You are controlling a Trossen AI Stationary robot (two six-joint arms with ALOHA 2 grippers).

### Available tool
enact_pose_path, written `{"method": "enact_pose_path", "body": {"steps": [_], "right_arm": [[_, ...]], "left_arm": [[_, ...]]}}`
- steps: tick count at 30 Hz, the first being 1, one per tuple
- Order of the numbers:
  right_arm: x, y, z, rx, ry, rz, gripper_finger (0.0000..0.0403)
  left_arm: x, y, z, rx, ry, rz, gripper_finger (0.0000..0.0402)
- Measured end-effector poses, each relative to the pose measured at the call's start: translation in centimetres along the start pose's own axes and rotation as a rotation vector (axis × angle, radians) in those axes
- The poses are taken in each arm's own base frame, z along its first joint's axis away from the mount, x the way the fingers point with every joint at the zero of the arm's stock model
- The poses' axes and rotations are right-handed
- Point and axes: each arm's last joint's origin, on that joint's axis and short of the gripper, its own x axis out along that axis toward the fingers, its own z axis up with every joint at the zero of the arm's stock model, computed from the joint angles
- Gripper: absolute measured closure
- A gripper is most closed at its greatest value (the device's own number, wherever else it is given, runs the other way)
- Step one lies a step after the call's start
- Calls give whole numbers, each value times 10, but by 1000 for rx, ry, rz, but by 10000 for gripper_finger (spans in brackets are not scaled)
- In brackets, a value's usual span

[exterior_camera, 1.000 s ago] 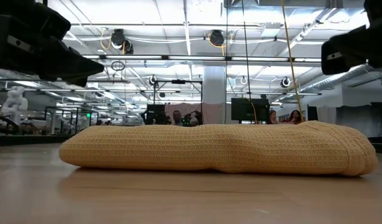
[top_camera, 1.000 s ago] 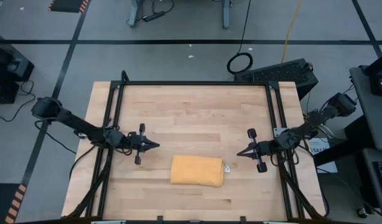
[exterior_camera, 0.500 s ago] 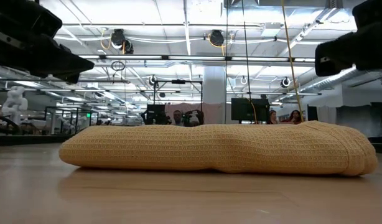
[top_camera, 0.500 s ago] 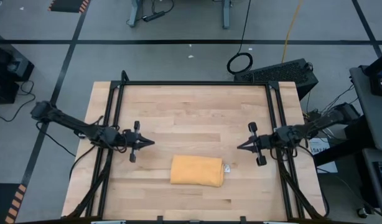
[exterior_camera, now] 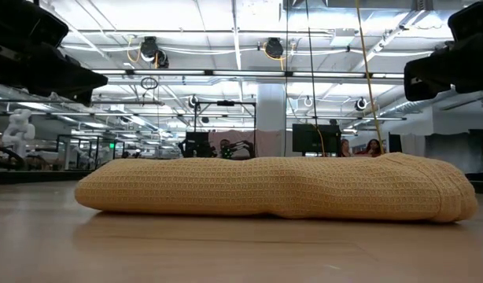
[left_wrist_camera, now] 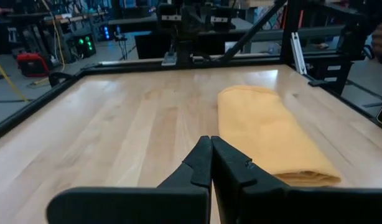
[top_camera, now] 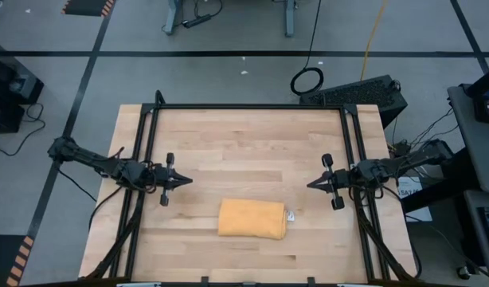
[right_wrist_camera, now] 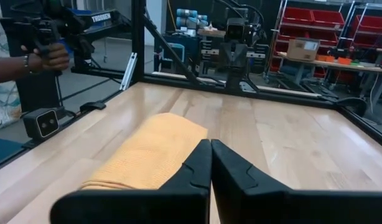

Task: Roll towel
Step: Return to Home Position

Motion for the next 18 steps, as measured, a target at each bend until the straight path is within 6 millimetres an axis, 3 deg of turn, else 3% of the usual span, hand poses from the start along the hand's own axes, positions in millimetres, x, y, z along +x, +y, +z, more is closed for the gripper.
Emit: {"method": "enact_pose_path", "body": {"steps": [18], "right_arm": [[-15, -2, 6, -47, -93, -5, 403]], "left_arm": [[-10, 17, 8, 16, -124, -21, 396]]}}
